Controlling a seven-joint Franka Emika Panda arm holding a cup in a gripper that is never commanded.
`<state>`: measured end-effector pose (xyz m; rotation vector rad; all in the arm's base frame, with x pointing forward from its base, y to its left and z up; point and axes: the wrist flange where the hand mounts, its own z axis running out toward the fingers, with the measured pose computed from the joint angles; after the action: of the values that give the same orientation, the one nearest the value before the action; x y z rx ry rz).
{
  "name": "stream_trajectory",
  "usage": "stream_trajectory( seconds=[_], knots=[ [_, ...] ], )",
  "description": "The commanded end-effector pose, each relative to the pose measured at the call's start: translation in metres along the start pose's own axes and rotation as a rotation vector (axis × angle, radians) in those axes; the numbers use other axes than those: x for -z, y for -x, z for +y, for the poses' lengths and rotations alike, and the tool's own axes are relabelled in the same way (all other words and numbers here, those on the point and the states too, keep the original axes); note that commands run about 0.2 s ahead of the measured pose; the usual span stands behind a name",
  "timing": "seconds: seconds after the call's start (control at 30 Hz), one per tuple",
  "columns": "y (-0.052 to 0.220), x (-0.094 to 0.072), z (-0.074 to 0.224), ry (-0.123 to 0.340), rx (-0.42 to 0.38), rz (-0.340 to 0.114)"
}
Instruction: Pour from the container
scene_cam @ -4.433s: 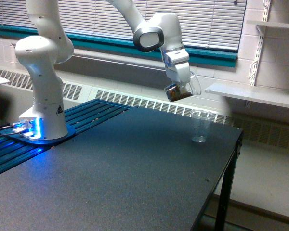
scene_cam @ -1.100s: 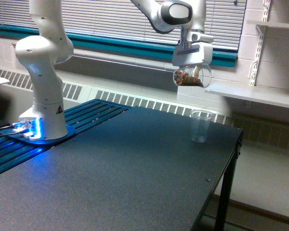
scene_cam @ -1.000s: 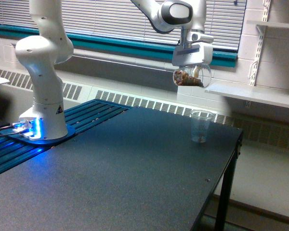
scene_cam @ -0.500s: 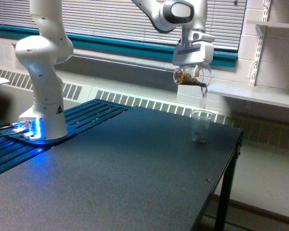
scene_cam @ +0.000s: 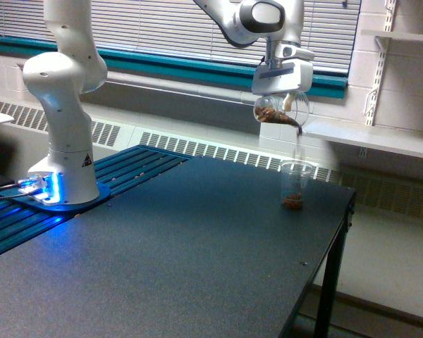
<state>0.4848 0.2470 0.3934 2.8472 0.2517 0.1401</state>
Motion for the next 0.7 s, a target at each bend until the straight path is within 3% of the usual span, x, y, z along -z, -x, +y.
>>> stream_trajectory(
  seconds=[0.03, 0.7],
  knots=[
    [-0.0011, 0.0055, -0.0027, 0.011, 0.006, 0.007],
    [0.0, 0.0071, -0.0041, 0.025, 0.025, -0.007]
  ],
)
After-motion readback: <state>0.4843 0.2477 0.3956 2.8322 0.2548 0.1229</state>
